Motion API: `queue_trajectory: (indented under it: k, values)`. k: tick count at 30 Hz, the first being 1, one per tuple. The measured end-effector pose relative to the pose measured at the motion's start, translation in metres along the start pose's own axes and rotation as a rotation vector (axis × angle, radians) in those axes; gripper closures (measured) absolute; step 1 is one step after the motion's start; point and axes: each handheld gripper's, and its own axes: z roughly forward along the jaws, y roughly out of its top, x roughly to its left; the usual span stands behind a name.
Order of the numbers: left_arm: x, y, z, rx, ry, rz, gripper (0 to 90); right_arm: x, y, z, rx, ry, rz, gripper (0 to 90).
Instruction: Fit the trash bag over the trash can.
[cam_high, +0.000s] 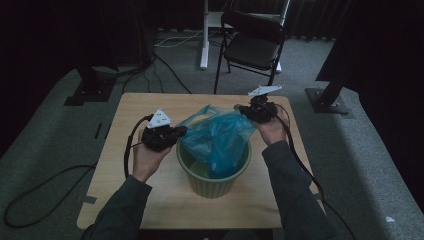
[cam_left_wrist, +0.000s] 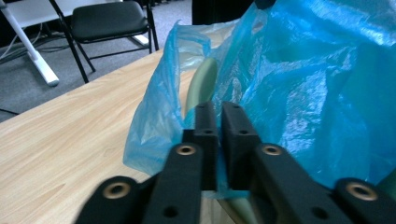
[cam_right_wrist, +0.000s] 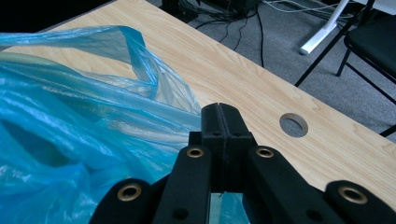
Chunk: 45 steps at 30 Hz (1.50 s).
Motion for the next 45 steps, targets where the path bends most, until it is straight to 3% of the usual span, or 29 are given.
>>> queue_trajectory:
  k: [10,13,18,22,26,32,36,45]
  values:
    - [0.015,0.003,0.008,0.014,0.087,-0.019,89.7,0.000,0.001,-0.002,-0.013,0.012,0.005,90.0]
    - [0.018,-0.001,0.013,0.029,0.092,-0.034,89.7,0.002,-0.001,0.003,0.016,0.016,-0.014,89.9]
    - [0.024,-0.005,0.016,0.046,0.101,-0.058,89.6,0.002,-0.001,0.001,0.013,0.019,-0.014,85.0]
    - [0.024,-0.004,0.014,0.035,0.098,-0.065,89.6,0.000,0.000,-0.008,-0.015,0.015,-0.009,76.9]
    - [0.023,-0.002,0.014,0.029,0.098,-0.061,89.5,-0.003,0.002,-0.023,-0.063,0.024,0.009,75.0]
    - [0.023,-0.002,0.016,0.033,0.095,-0.059,89.5,-0.007,0.002,-0.033,-0.081,0.034,0.017,74.1]
    - [0.022,-0.002,0.017,0.030,0.092,-0.063,89.5,-0.003,0.001,-0.035,-0.095,0.068,0.013,72.6]
    - [0.022,-0.003,0.017,0.030,0.091,-0.063,89.5,0.011,0.001,-0.031,-0.121,0.192,-0.030,64.5]
